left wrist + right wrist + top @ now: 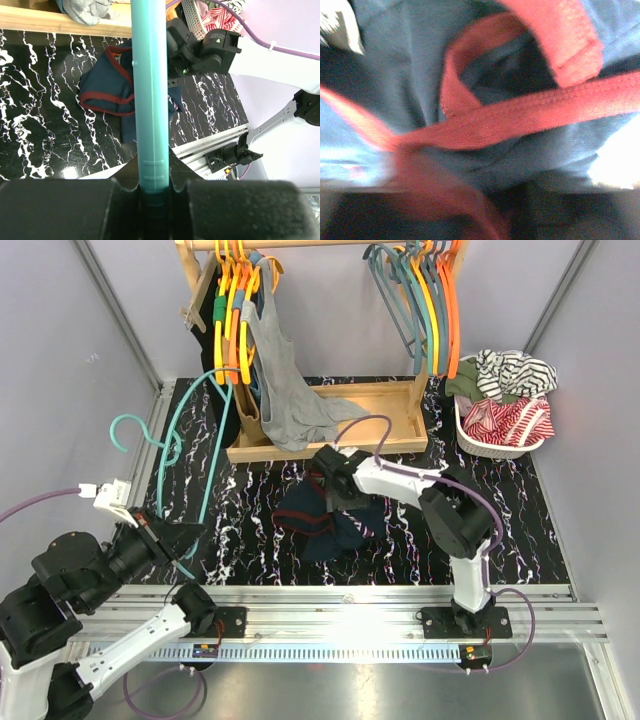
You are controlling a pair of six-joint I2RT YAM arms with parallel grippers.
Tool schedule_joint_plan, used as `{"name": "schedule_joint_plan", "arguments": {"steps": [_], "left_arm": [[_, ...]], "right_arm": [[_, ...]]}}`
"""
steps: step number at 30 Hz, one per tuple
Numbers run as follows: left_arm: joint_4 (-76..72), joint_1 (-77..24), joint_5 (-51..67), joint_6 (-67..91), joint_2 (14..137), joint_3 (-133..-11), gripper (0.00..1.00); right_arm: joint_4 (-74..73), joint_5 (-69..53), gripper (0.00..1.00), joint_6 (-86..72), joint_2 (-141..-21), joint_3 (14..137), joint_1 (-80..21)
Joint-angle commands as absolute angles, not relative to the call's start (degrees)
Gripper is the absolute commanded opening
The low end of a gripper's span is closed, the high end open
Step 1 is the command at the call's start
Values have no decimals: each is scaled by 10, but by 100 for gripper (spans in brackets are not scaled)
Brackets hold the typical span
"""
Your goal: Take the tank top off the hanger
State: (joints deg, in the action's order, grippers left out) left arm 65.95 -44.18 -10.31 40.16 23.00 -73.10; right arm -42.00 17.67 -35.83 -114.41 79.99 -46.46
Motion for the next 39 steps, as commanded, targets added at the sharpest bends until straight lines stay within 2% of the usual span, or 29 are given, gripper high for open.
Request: {"name": "schedule_joint_plan", "arguments": {"steps": [1,3,4,8,14,16,20,26,29,33,36,39], "left_arm": [[611,-444,-88,407,219,-713,0],[592,-444,-70,409,216,-694,0],[585,-444,-64,410,216,-686,0],[556,-445,-45,408,217,-664,0],[517,-445,-5,391,235,-650,0],[505,-445,10,384,241,-647,0],[483,-445,36,374,256,-650,0],[476,-445,57,356,293,-673,0],[460,-445,62,346,311,-677,0],[421,-445,54,358,323,-686,0],[416,-445,42,360,324,-689,0],[423,-445,26,372,331,-700,0]], "right_arm": [[-351,75,38,-418,-1230,716,-378],[-323,50,3,-423,-1222,685,-351],[-322,59,0,-426,-1213,678,-335],[-359,116,0,-442,-1131,667,-298],[-479,213,0,-451,-919,700,-202],[-499,228,0,-438,-863,739,-166],[-545,252,0,-390,-832,836,-73],[-549,253,0,-362,-903,1065,29],[-535,262,0,-353,-990,1194,59],[-549,284,0,-351,-1190,1384,83],[-569,249,0,-362,-1327,1456,109],[-577,205,0,-384,-1443,1470,130]]}}
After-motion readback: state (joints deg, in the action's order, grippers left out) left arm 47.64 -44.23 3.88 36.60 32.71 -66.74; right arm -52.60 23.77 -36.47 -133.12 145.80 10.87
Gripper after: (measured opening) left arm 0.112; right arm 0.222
